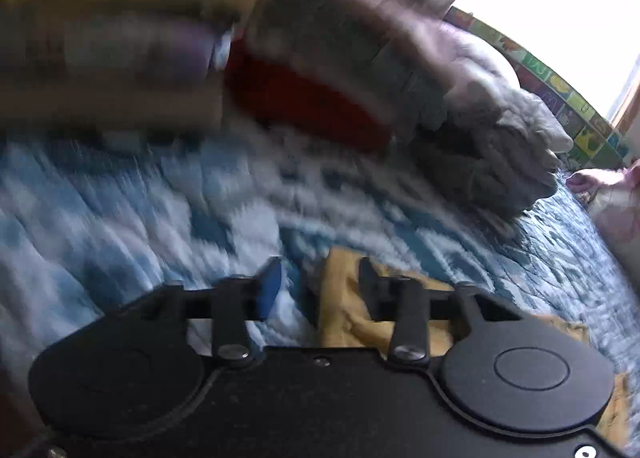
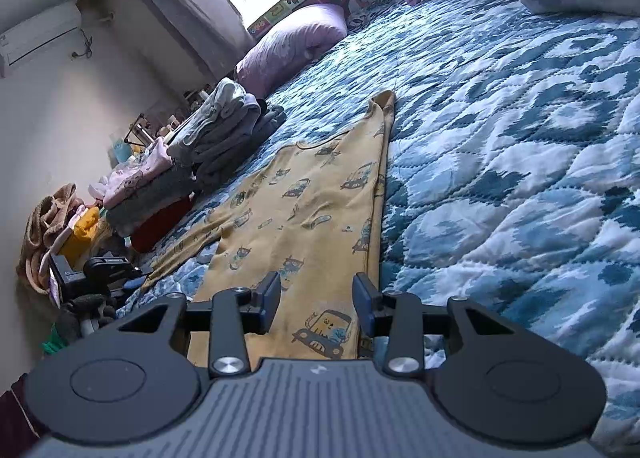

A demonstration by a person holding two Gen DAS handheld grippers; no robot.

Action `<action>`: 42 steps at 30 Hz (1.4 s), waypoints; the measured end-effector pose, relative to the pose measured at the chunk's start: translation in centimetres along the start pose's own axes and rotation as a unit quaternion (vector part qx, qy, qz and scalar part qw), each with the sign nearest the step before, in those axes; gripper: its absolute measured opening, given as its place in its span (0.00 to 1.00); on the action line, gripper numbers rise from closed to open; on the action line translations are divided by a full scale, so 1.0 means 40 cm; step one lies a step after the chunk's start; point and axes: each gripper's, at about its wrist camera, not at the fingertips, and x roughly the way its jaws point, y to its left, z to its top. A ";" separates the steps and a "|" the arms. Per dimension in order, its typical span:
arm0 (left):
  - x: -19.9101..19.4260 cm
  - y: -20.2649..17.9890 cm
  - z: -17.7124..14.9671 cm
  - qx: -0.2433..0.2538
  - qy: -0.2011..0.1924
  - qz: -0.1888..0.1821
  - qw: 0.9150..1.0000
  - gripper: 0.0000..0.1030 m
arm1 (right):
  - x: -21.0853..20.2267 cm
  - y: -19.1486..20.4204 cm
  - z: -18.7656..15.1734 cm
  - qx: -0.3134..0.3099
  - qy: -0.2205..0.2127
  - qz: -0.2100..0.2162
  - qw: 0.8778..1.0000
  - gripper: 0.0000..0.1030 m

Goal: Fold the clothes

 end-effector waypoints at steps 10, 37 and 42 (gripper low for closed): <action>-0.134 -0.153 -0.185 0.052 0.152 -0.163 0.973 0.40 | 0.126 0.120 0.230 -0.075 0.063 -0.023 0.995 0.42; -0.173 -0.137 -0.256 0.101 0.187 -0.247 0.945 0.42 | 0.879 0.301 0.556 0.012 0.317 -0.232 0.919 0.65; -0.175 -0.122 -0.250 0.096 0.186 -0.252 0.945 0.42 | 0.874 0.413 0.542 -0.231 0.299 -0.162 0.912 0.54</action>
